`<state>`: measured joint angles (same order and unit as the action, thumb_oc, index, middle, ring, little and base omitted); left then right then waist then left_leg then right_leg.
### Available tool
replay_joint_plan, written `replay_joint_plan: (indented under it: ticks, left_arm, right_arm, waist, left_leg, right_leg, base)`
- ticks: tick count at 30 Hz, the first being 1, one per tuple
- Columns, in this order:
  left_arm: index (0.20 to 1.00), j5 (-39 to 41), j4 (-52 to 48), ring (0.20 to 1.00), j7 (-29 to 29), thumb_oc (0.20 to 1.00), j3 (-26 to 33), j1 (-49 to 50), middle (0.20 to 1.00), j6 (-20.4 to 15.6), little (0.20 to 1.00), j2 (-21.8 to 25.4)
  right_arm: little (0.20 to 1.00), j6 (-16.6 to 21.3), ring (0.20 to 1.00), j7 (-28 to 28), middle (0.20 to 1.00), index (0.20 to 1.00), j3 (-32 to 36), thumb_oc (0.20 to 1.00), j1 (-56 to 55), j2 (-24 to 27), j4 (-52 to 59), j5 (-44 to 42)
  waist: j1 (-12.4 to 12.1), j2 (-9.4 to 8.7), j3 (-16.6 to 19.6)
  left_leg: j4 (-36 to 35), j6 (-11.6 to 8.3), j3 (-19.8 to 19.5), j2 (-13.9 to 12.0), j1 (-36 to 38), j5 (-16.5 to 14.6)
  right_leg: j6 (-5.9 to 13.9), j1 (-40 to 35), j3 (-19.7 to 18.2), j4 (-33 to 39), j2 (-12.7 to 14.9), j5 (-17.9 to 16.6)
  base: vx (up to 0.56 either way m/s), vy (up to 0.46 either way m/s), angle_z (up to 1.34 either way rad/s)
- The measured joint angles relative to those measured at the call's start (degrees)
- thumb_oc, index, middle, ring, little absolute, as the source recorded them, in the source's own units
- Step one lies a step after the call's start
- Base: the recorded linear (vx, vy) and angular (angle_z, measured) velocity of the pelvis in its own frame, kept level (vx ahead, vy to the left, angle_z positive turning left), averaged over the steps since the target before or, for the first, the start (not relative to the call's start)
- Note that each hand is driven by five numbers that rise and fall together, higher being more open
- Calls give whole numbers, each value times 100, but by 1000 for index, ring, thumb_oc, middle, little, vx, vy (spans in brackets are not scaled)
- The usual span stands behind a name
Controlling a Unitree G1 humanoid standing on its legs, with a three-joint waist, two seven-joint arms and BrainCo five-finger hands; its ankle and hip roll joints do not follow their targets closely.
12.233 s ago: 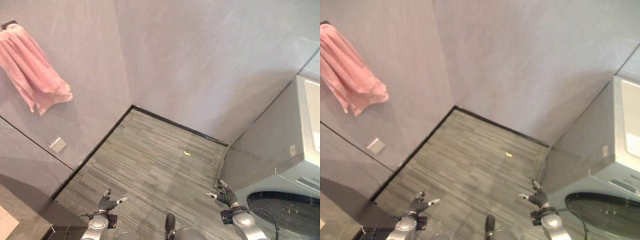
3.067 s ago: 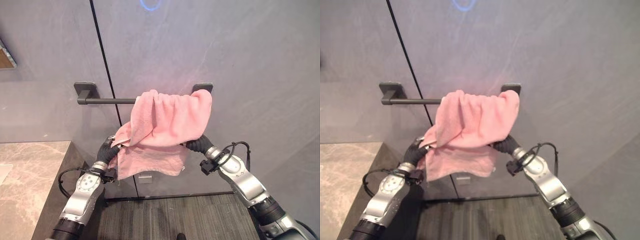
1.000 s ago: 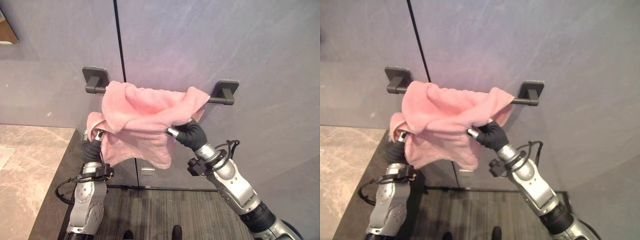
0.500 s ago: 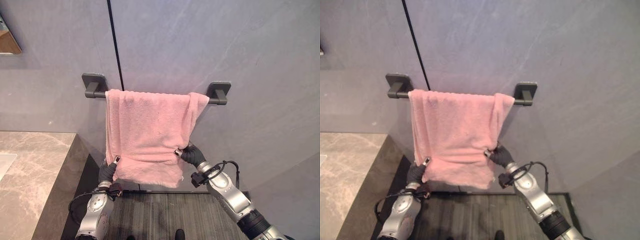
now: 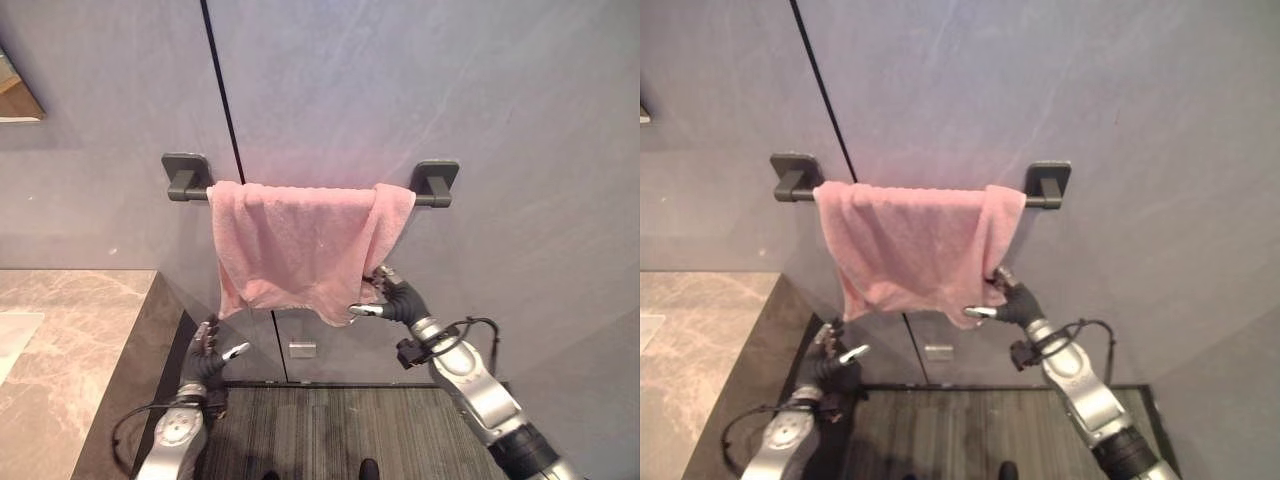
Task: Put brush and paste in cup on sink, flatten towel.
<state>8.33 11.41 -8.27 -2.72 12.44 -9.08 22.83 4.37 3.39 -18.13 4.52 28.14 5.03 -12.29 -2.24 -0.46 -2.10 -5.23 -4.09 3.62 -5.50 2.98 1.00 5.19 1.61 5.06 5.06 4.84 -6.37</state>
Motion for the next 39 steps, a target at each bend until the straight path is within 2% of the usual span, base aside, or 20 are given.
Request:
replay_joint_plan:
  ticks: [2,3,4,5,6,8,10,13,15,17,19,20,22,24,28,30,32,34,36,39]
  left_arm:
    - [1000,-208,-132,1000,51,1000,172,127,1000,9,1000,125]
    - [1000,-689,-576,1000,285,1000,671,520,1000,-14,1000,598]
    - [1000,-830,-741,1000,340,1000,903,673,1000,-65,1000,805]
    - [1000,-953,-1100,1000,517,1000,989,841,1000,-125,1000,1476]
    - [1000,-925,-1310,1000,632,1000,1229,994,1000,-285,1000,1786]
    - [1000,-605,-1698,1000,813,1000,1851,1168,1000,-501,1000,2016]
    - [1000,-121,-2020,1000,977,1000,2239,1246,1000,-602,1000,2030]
    - [1000,1013,-2489,1000,1326,1000,2320,1227,1000,-705,1000,2065]
    - [1000,1347,-2647,1000,1375,1000,2387,1227,1000,-719,1000,2049]
    - [1000,1350,-2810,1000,1341,1000,2736,1185,1000,-716,1000,2037]
    - [1000,1089,-2883,1000,1300,1000,3059,1093,1000,-716,1000,2259]
    - [1000,828,-2950,1000,1175,1000,3327,1001,1000,-742,1000,2758]
    - [1000,525,-2977,1000,1078,1000,3369,631,1000,-861,1000,3607]
    - [1000,275,-3141,1000,1071,1000,3385,541,1000,-1001,1000,4055]
    - [1000,-532,-3480,1000,1053,1000,3514,711,1000,-1099,1000,4849]
    - [1000,-1456,-3717,1000,964,1000,3778,825,1000,-1119,1000,5462]
    - [1000,-1624,-3945,1000,967,1000,3994,947,1000,-1218,1000,5797]
    - [1000,-1627,-4091,1000,973,1000,4125,1033,1000,-1263,1000,5837]
    - [1000,-1752,-4163,1000,1095,1000,4127,1033,1000,-1259,1000,6106]
    - [1000,-1741,-4184,1000,1212,1000,3753,727,1000,-1257,1000,6420]
  right_arm:
    - [1000,-1,1000,75,1000,1000,147,1000,-102,128,94,84]
    - [1000,79,1000,324,1000,1000,658,1000,-438,622,578,413]
    - [1000,201,1000,343,1000,1000,889,1000,-510,769,706,511]
    - [1000,362,1000,437,1000,1000,1283,1000,-658,1007,894,544]
    - [1000,446,1000,447,1000,1000,1498,1000,-679,1085,1003,497]
    - [1000,626,1000,531,1000,1000,1985,1000,-872,1089,1363,143]
    - [1000,726,1000,609,1000,1000,2141,1000,-903,1085,1561,-156]
    - [1000,726,1000,800,1000,1000,2155,1000,-915,1083,1689,-977]
    - [1000,719,1000,859,1000,1000,2219,1000,-919,1122,1860,-1052]
    - [1000,727,1000,876,1000,1000,2628,1000,-902,1542,2188,-655]
    - [1000,731,1000,843,1000,1000,3003,1000,-744,2054,2286,-195]
    - [1000,742,1000,730,1000,1000,3138,1000,-307,2456,2250,14]
    - [1000,890,1000,615,1000,1000,2843,1000,487,2761,2295,150]
    - [1000,1063,1000,609,1000,1000,2514,1000,851,3096,2401,236]
    - [1000,1077,1000,681,1000,1000,1898,1000,1361,3879,2415,712]
    - [1000,1069,1000,699,1000,1000,1597,1000,1800,4251,2415,1077]
    - [1000,1067,1000,809,1000,1000,1221,1000,2270,4606,2447,1169]
    - [1000,1067,1000,833,1000,1000,1031,1000,2448,4670,2497,1217]
    - [1000,1049,1000,959,1000,1000,466,1000,2889,4697,2491,1360]
    - [1000,1045,1000,1082,1000,1000,-623,1000,3864,4672,2332,1661]
  waist:
    - [3,2,-1]
    - [-2,30,-19]
    - [18,49,-17]
    - [-5,54,-21]
    - [-3,53,-27]
    - [-1,95,-39]
    - [10,134,-5]
    - [14,123,2]
    - [13,118,8]
    - [14,107,15]
    - [15,91,26]
    - [12,61,69]
    - [5,33,157]
    - [13,32,186]
    - [-7,34,197]
    - [-5,31,199]
    - [-4,47,206]
    - [-7,51,209]
    - [8,45,210]
    - [60,51,214]
  left_leg:
    - [-2,1,3,1,-1,-1]
    - [-22,24,2,2,-3,-19]
    - [-20,12,6,3,7,-10]
    - [-23,24,-16,-2,-6,-20]
    - [-23,19,-8,-2,0,-17]
    - [-25,26,-11,5,0,-24]
    - [-25,36,-12,11,12,-37]
    - [-23,39,-24,12,5,-38]
    - [-23,39,-22,13,9,-38]
    - [-19,41,-24,20,3,-38]
    - [-19,41,-26,21,23,-41]
    - [-19,41,-26,17,24,-41]
    - [-4,37,-22,19,28,-40]
    - [-1,19,-13,34,39,-35]
    - [1,16,3,44,99,-39]
    - [3,17,6,48,106,-40]
    - [3,18,18,61,103,-41]
    - [3,18,35,61,96,-41]
    - [3,17,47,59,94,-41]
    - [3,16,60,59,91,-42]
  right_leg:
    - [1,3,-2,4,0,1]
    - [15,3,-1,17,3,15]
    - [12,0,-7,21,5,12]
    - [17,-3,1,23,2,18]
    - [19,-3,1,3,0,18]
    - [43,-34,5,11,11,37]
    - [62,-51,5,19,19,53]
    - [64,-47,2,3,17,53]
    - [64,-50,2,-11,17,53]
    - [66,-46,1,-14,25,53]
    - [71,-69,2,-14,28,59]
    - [71,-68,2,-15,24,60]
    - [72,-72,-1,-15,23,60]
    - [78,-75,-7,-15,35,60]
    - [78,-104,-20,-15,41,57]
    - [79,-108,-24,-15,46,56]
    - [92,-91,-38,-15,58,63]
    - [95,-73,-64,-15,58,58]
    - [99,-60,-91,-15,49,53]
    - [101,-56,-103,-15,49,50]
  base:
    - [0,0,0]
    - [0,0,0]
    - [-3,0,4]
    - [0,0,0]
    - [0,0,0]
    - [0,0,0]
    - [0,0,0]
    - [0,0,0]
    - [0,0,0]
    - [0,0,0]
    - [16,5,1]
    - [0,0,0]
    - [0,0,0]
    - [0,0,0]
    - [7,2,-1]
    - [0,0,0]
    - [-6,4,-2]
    - [-7,3,-5]
    - [-6,-4,-5]
    - [-1,-2,-1]
